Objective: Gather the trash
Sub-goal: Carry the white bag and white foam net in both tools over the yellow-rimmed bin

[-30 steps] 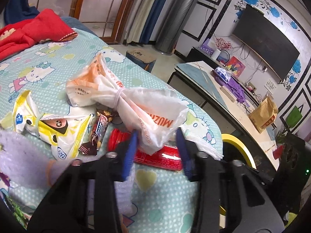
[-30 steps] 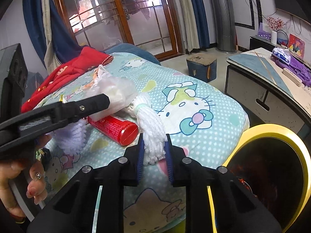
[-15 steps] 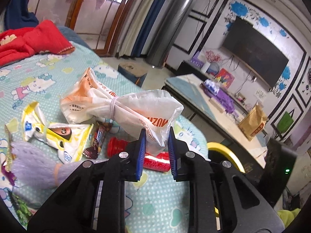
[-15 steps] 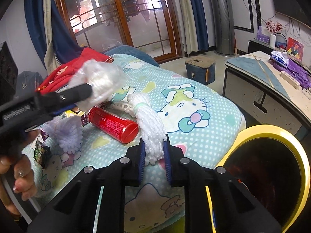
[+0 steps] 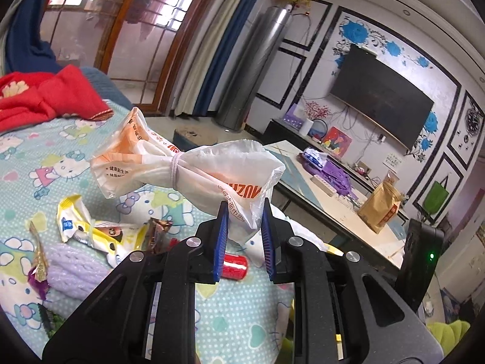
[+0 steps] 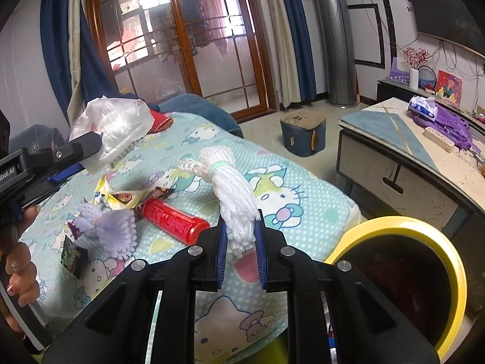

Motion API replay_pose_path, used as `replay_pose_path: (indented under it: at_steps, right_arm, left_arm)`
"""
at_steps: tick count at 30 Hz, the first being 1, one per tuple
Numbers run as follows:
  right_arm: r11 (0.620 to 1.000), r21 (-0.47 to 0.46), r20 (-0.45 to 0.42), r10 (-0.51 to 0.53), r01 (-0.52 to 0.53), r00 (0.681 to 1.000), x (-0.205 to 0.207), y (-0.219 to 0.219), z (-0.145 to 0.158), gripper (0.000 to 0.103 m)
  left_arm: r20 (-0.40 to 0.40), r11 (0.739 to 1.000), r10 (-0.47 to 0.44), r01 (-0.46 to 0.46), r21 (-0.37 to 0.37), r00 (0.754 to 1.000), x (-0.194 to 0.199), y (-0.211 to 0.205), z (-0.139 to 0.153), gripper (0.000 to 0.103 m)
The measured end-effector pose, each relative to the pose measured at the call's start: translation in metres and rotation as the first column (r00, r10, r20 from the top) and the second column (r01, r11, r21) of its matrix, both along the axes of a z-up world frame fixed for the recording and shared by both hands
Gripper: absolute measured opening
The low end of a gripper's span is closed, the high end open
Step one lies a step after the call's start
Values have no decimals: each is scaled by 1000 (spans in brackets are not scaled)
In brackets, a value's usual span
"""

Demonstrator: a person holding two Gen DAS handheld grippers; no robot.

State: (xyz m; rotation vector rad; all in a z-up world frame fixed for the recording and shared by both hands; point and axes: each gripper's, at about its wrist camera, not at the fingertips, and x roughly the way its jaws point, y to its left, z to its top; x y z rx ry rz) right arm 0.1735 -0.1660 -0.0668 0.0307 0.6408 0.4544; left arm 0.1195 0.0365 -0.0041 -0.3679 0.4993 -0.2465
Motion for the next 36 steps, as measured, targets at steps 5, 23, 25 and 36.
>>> replay_pose_path:
  at_steps: [5,23,25,36]
  right_arm:
    - [1000,6,22,-20,20,1000,-5,-9,10,16]
    - [993,24,68,-115,113,991,-19,-57,33,16]
    - [992,25,72,-125,124,989,-19,-62,36,16]
    - [984,23,75,-177,176,981,-23,-89,41,16]
  left_arm:
    - [16,999,-48,48,18,999,-6,-15,5,14]
    - [58,979,-183,176,103,981,-27,-66,12,14]
    - [59,976,-194,187,109,979,-28,-71,12,14]
    - [50,957,-262,254,138,964,-32,-91,5,14]
